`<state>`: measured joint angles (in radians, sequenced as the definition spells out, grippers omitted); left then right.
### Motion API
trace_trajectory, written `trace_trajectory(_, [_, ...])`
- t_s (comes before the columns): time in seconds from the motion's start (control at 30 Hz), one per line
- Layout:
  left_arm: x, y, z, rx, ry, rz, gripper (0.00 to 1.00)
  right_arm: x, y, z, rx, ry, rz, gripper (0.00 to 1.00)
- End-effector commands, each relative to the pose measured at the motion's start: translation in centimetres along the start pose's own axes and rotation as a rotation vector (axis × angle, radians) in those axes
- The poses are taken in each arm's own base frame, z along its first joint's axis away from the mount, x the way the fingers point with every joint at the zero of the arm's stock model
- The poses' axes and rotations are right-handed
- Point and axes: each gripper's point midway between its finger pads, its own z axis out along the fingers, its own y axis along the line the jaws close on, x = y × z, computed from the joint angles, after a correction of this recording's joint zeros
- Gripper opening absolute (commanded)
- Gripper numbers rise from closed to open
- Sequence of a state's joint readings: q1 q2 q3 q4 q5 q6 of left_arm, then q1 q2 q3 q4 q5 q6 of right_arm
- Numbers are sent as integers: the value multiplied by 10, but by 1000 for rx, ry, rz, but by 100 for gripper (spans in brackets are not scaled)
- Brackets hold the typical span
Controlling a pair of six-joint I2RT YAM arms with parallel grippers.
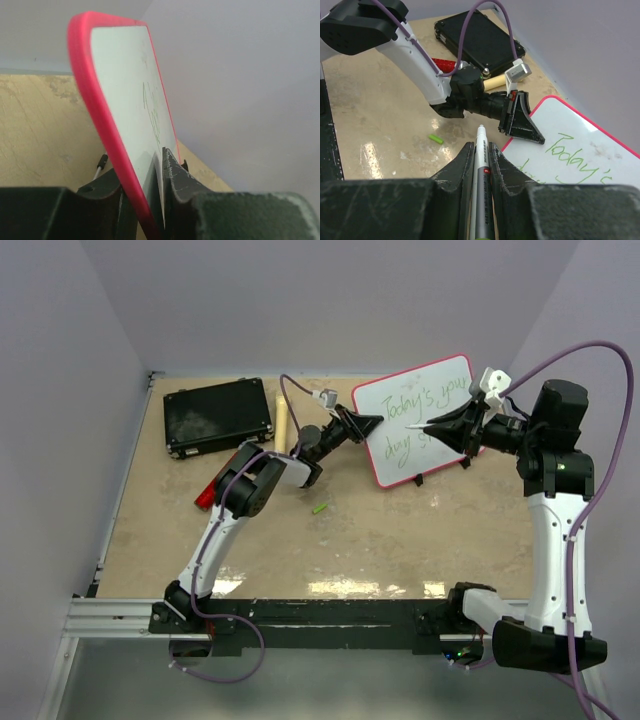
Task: Write a sentence on the whiteboard
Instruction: Place the whiteboard on the whiteboard stand.
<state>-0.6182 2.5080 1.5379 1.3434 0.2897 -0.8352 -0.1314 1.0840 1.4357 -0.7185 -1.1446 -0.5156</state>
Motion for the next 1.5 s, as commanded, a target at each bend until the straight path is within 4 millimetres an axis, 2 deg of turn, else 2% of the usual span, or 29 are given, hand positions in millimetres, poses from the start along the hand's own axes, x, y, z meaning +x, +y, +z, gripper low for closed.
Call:
trace_trajectory(0.0, [-31, -71, -13, 321, -206, 233, 27, -9, 4, -3, -5, -24, -26, 0])
trace_trajectory(0.13, [-33, -70, -14, 310, -211, 232, 40, -9, 5, -2, -7, -24, -25, 0])
trace_trajectory(0.23, [-36, -70, -15, 306, -217, 234, 47, -9, 5, -2, -7, -24, -25, 0])
trace_trajectory(0.3, [-36, -70, -15, 304, -214, 233, 61, -9, 5, -2, -7, -24, -25, 0])
trace_trajectory(0.4, [-39, -70, -17, 302, -218, 236, 62, -8, 5, -2, -7, -23, -24, 0])
trace_trajectory(0.47, [-41, -72, -19, 306, -219, 237, 66, -8, 4, -2, -7, -24, -25, 0])
trace_trajectory(0.5, [-43, -72, -19, 305, -222, 237, 73, -8, 4, -2, -6, -24, -25, 0])
trace_trajectory(0.57, [-47, -75, -21, 313, -225, 238, 80, -8, 4, -3, -4, -23, -25, 0])
trace_trajectory(0.63, [-51, -78, -22, 319, -225, 241, 91, -7, 4, -2, -3, -23, -25, 0])
trace_trajectory(0.73, [-55, -81, -27, 317, -216, 235, 100, -7, 3, -2, -1, -23, -26, 0])
trace_trajectory(0.83, [-61, -84, -35, 318, -203, 234, 100, -7, 4, -3, -1, -23, -29, 0])
trace_trajectory(0.9, [-58, -83, -43, 304, -170, 232, 100, -6, 4, -2, 1, -22, -26, 0])
trace_trajectory(0.93, [-65, -91, -44, 314, -173, 246, 100, -7, 4, -2, 0, -24, -30, 0])
trace_trajectory(1.0, [-61, -90, -56, 288, -141, 242, 100, -6, 4, -3, 3, -24, -30, 0])
trace_trajectory(1.03, [-70, -99, -59, 293, -147, 252, 100, -6, 6, -3, 1, -25, -30, 0])
trace_trajectory(1.1, [-64, -94, -72, 256, -97, 234, 100, -6, 5, -3, 1, -27, -33, 0])
trace_trajectory(1.13, [-74, -100, -76, 252, -100, 239, 100, -7, 6, -3, 0, -28, -34, 0])
trace_trajectory(1.17, [-64, -93, -88, 207, -54, 213, 100, -7, 6, -3, 2, -28, -37, 0])
trace_trajectory(1.2, [-66, -92, -96, 185, -47, 209, 100, -6, 7, -3, -1, -28, -38, 0])
trace_trajectory(1.23, [-77, -104, -102, 191, -57, 212, 100, -6, 8, -3, -4, -30, -39, 0])
trace_trajectory(1.27, [-66, -97, -119, 138, -11, 185, 100, -6, 8, -3, -5, -33, -43, 0])
trace_trajectory(1.3, [-77, -110, -123, 147, -9, 193, 100, -4, 8, -3, -8, -35, -42, 0])
trace_trajectory(1.33, [-75, -113, -129, 133, 21, 196, 100, -3, 9, -2, -13, -36, -41, 0])
trace_trajectory(1.37, [-58, -101, -141, 59, 113, 160, 100, -2, 9, -2, -13, -36, -44, 0])
trace_trajectory(1.4, [-54, -101, -146, 32, 165, 154, 100, 1, 10, -1, -14, -34, -41, 0])
trace_trajectory(1.43, [-68, -116, -148, 30, 175, 205, 100, 3, 11, -1, -15, -34, -41, 0])
trace_trajectory(1.47, [-43, -98, -163, -86, 321, 154, 100, 3, 10, -1, -8, -35, -52, 0])
